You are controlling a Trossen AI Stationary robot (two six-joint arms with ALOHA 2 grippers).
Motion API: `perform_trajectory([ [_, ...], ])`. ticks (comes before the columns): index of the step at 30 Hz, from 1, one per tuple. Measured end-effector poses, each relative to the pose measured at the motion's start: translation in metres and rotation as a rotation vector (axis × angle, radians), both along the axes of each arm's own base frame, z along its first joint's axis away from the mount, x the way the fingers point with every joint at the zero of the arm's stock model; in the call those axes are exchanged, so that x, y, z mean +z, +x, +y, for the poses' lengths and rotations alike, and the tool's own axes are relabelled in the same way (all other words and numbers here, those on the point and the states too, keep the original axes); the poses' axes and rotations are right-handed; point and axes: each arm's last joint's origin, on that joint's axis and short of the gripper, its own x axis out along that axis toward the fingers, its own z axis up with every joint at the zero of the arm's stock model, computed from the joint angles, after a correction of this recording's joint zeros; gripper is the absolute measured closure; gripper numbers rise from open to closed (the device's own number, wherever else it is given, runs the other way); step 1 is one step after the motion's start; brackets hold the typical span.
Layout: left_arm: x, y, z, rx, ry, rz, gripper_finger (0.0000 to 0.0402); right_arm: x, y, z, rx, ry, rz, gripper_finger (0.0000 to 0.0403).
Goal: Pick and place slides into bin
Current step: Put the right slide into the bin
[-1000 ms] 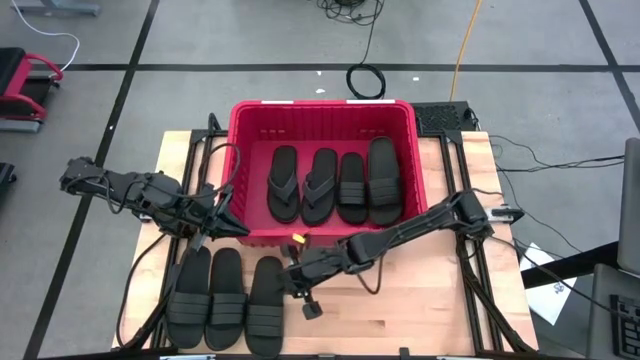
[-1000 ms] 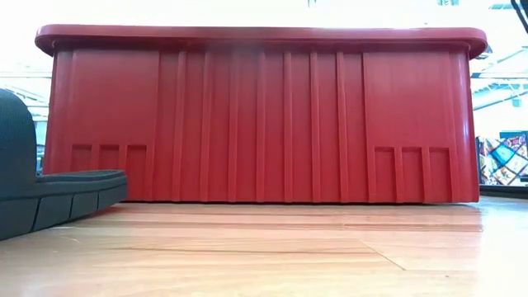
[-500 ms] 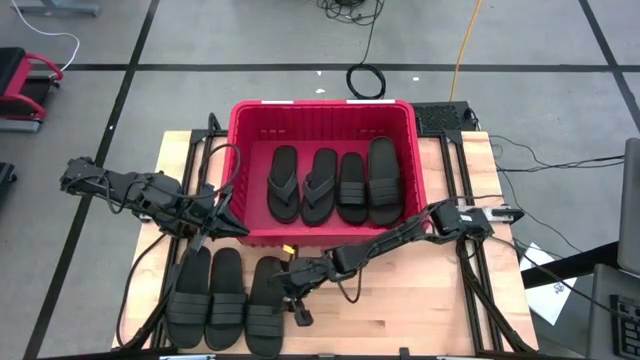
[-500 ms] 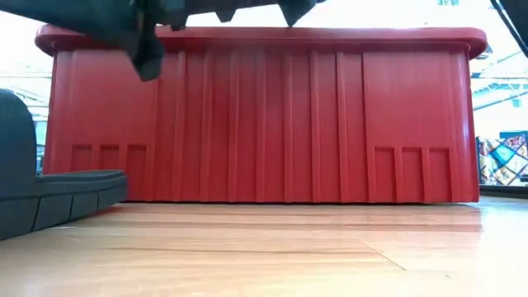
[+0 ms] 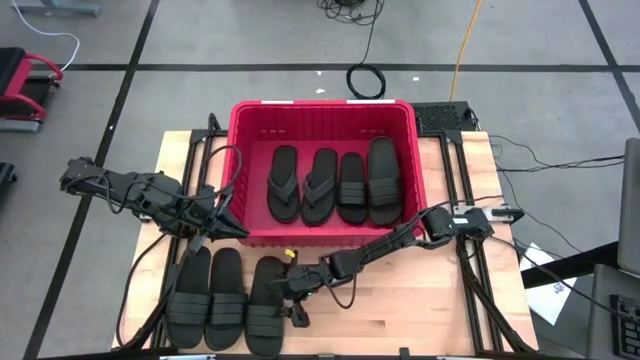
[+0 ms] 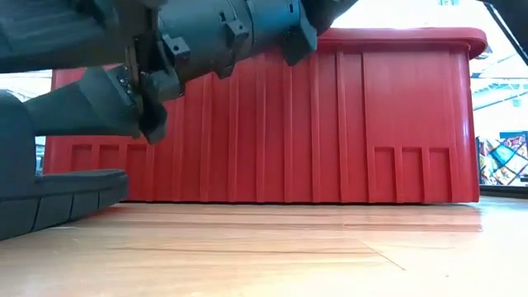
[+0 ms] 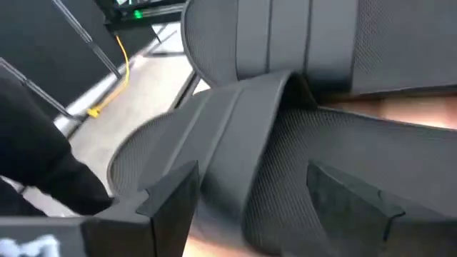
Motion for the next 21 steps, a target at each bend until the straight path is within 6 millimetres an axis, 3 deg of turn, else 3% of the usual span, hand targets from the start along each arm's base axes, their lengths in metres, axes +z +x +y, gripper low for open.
perform_trajectory([
  [6, -0.001, 0.000, 0.000, 0.000, 0.002, 0.006, 0.0376, -0.002, 0.002, 0.006, 0.006, 0.033, -0.045, 0.0156],
  [12, -0.001, 0.000, 0.000, 0.000, 0.004, 0.013, 0.0376, -0.005, -0.002, 0.012, 0.093, 0.084, -0.002, 0.0201],
  [17, -0.001, 0.000, 0.000, 0.000, 0.005, 0.012, 0.0376, -0.006, -0.003, 0.013, 0.105, 0.089, 0.015, 0.0260],
  [21, -0.001, 0.000, 0.000, 0.000, 0.011, 0.010, 0.0376, -0.003, -0.003, 0.014, 0.129, 0.152, 0.027, 0.0340],
])
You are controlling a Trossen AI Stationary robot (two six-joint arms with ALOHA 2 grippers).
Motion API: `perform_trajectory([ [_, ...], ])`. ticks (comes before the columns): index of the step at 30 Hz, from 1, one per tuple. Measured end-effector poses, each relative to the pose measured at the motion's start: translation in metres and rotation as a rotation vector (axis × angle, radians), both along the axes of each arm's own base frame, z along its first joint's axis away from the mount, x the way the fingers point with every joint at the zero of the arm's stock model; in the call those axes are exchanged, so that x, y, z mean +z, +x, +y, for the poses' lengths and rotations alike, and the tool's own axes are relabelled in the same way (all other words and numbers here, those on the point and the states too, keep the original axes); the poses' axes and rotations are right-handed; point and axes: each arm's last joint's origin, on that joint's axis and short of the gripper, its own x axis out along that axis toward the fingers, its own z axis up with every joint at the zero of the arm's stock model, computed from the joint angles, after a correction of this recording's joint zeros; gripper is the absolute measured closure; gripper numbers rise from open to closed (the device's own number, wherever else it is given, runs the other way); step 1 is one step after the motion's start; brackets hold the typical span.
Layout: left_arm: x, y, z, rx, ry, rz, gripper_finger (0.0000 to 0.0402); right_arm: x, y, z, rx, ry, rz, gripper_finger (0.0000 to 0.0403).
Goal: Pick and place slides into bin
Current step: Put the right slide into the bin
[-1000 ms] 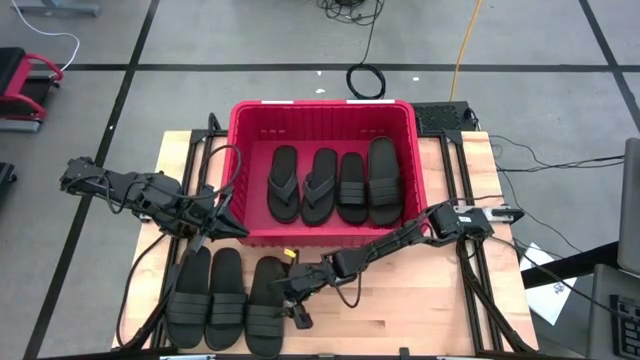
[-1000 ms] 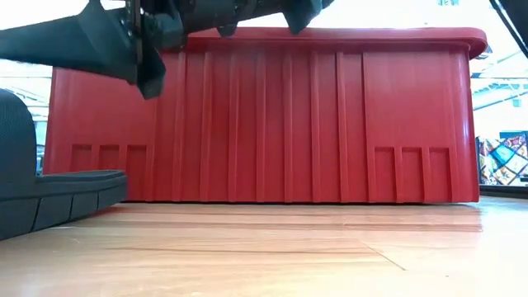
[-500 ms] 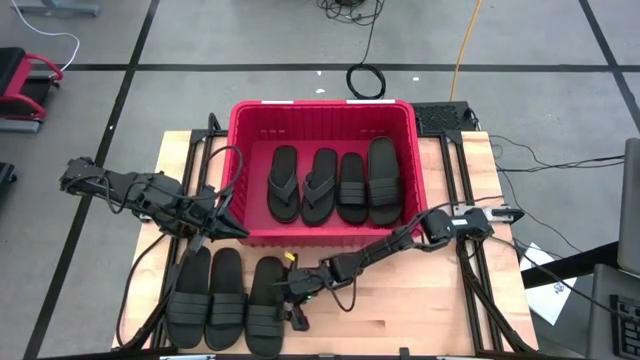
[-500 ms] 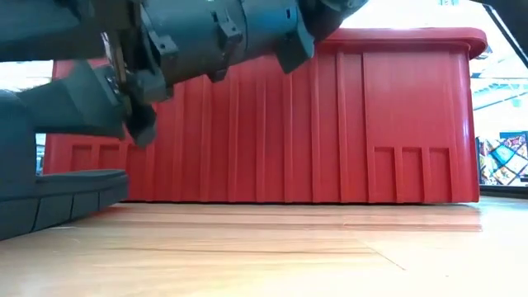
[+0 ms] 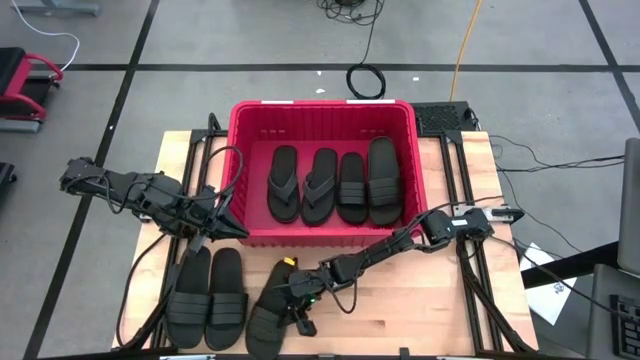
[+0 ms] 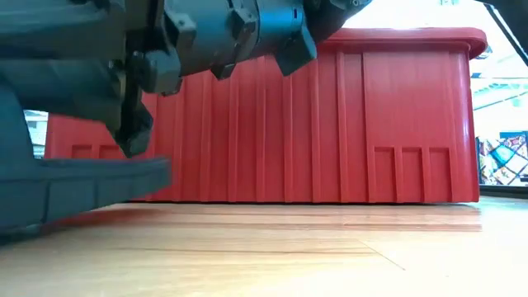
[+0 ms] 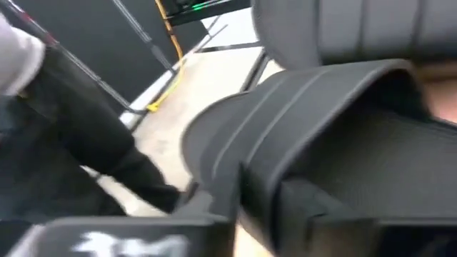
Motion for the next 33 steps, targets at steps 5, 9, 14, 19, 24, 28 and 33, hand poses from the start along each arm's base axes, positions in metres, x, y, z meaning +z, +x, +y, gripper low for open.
perform_trajectory([
  [5, 0.000, 0.000, 0.000, 0.000, 0.000, 0.000, 0.0376, 0.012, -0.002, 0.001, 0.052, 0.056, 0.018, 0.0391],
  [9, 0.000, 0.000, 0.000, -0.003, 0.023, -0.009, 0.0376, 0.048, -0.011, 0.005, 0.146, 0.077, -0.046, 0.0397],
  [14, 0.000, 0.000, 0.000, -0.007, 0.045, -0.018, 0.0376, 0.111, -0.031, 0.010, 0.292, 0.149, -0.145, 0.0397],
  [19, 0.000, 0.000, 0.000, -0.006, 0.048, -0.019, 0.0376, 0.175, -0.059, 0.005, 0.321, 0.195, -0.200, 0.0398],
  [24, 0.000, 0.000, 0.001, 0.007, 0.046, -0.018, 0.0376, 0.243, -0.104, -0.012, 0.290, 0.149, -0.270, 0.0398],
  [28, 0.000, 0.001, 0.002, 0.068, 0.035, -0.012, 0.0376, 0.286, -0.149, -0.048, 0.146, -0.037, -0.308, 0.0398],
  [33, 0.000, 0.001, 0.004, 0.142, 0.040, -0.013, 0.0376, 0.317, -0.202, -0.112, -0.122, -0.265, -0.244, 0.0398],
])
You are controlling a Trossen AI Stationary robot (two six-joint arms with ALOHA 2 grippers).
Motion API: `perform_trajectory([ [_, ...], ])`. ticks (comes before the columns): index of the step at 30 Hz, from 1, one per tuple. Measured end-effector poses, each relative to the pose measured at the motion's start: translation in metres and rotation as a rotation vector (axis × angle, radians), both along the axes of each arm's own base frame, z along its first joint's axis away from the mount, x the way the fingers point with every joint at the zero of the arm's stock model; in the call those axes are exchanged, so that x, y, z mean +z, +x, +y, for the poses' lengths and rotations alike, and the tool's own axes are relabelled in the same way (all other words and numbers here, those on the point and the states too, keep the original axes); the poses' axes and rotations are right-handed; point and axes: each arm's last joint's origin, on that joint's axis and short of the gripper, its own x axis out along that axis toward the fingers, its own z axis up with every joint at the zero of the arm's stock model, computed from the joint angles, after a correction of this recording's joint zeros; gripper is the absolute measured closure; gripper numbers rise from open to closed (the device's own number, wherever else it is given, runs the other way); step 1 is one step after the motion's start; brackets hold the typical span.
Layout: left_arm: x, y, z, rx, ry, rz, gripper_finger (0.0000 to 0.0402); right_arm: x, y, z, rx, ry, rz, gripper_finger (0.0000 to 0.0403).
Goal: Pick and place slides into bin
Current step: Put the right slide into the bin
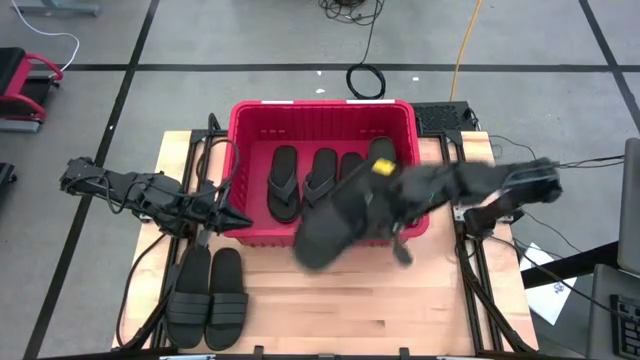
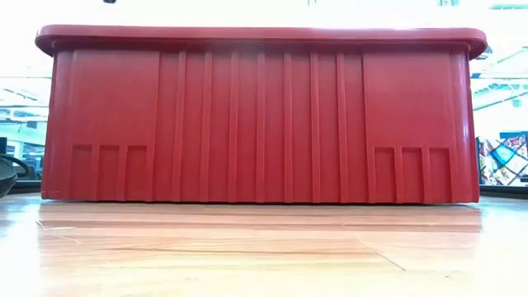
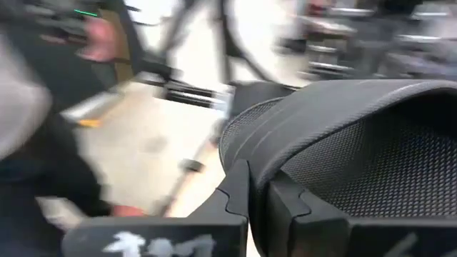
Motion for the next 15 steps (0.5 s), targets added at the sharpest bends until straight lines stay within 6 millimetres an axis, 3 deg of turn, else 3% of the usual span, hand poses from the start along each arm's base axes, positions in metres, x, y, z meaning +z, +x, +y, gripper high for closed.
perform_trajectory([
  [4, 0.000, 0.000, 0.002, 0.075, -0.022, 0.002, 0.0376, 0.009, -0.032, -0.050, -0.164, -0.121, 0.049, 0.0398],
  [8, 0.000, 0.001, 0.003, 0.128, -0.055, 0.005, 0.0376, 0.001, -0.045, -0.095, -0.274, -0.197, 0.161, 0.0398],
  [11, 0.000, 0.001, 0.004, 0.138, -0.053, 0.004, 0.0376, -0.011, -0.047, -0.125, -0.245, -0.199, 0.259, 0.0399],
  [15, 0.000, 0.001, 0.004, 0.128, 0.004, -0.005, 0.0376, -0.032, -0.041, -0.155, -0.072, -0.158, 0.331, 0.0399],
])
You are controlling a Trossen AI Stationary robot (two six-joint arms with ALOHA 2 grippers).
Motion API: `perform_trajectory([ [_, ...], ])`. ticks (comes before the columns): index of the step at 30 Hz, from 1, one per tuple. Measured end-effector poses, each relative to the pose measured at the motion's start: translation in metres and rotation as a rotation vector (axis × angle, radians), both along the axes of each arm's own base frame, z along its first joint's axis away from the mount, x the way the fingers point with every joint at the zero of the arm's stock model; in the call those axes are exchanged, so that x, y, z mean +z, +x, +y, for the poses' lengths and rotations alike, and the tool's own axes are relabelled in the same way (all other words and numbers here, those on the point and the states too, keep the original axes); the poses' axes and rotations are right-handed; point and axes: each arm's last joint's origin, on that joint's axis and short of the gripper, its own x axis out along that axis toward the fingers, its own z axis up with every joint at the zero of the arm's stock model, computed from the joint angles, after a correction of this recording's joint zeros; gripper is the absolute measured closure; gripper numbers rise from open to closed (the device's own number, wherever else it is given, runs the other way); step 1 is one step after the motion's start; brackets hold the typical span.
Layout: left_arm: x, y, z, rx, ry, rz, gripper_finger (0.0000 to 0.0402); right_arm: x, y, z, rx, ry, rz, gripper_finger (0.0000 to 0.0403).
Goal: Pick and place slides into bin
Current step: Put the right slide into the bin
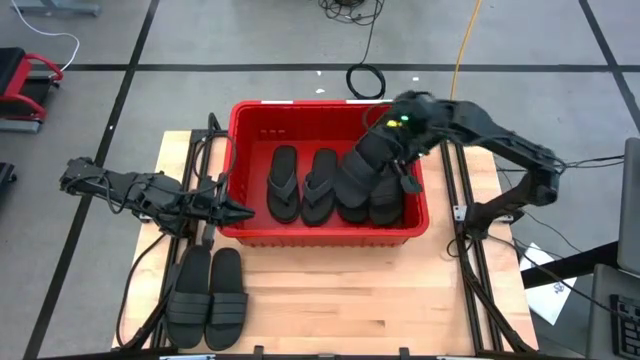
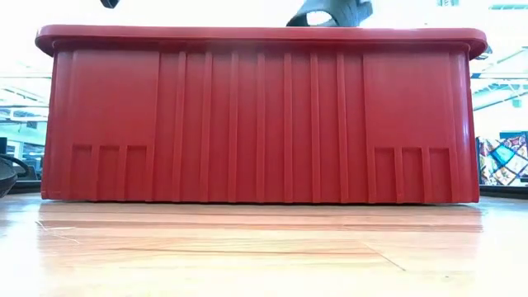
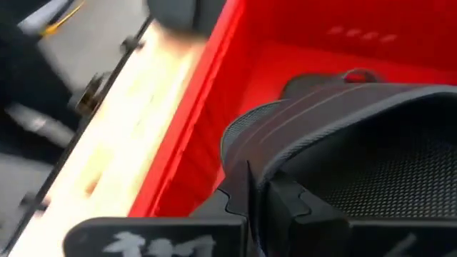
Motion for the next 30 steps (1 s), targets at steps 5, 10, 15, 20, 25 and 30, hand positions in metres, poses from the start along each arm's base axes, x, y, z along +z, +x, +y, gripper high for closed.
perform_trajectory([
  [5, 0.000, 0.000, 0.000, -0.015, 0.091, -0.008, 0.0376, -0.033, 0.021, -0.027, 0.072, 0.006, 0.120, 0.0399],
  [10, 0.000, 0.000, 0.000, -0.024, 0.139, -0.012, 0.0376, -0.065, 0.048, -0.043, 0.095, -0.103, 0.221, 0.0399],
  [15, 0.000, 0.000, 0.000, -0.026, 0.152, -0.012, 0.0376, -0.090, 0.061, -0.052, 0.170, -0.031, 0.275, 0.0399],
  [20, 0.000, 0.000, 0.000, -0.023, 0.134, -0.009, 0.0376, -0.109, 0.066, -0.053, 0.285, -0.023, 0.344, 0.0399],
  [25, 0.000, 0.000, 0.000, -0.019, 0.126, -0.008, 0.0376, -0.120, 0.071, -0.055, 0.382, -0.038, 0.332, 0.0399],
  [30, 0.000, 0.001, 0.005, 0.045, 0.125, -0.006, 0.0376, -0.128, 0.074, -0.059, 0.433, -0.031, 0.306, 0.0399],
])
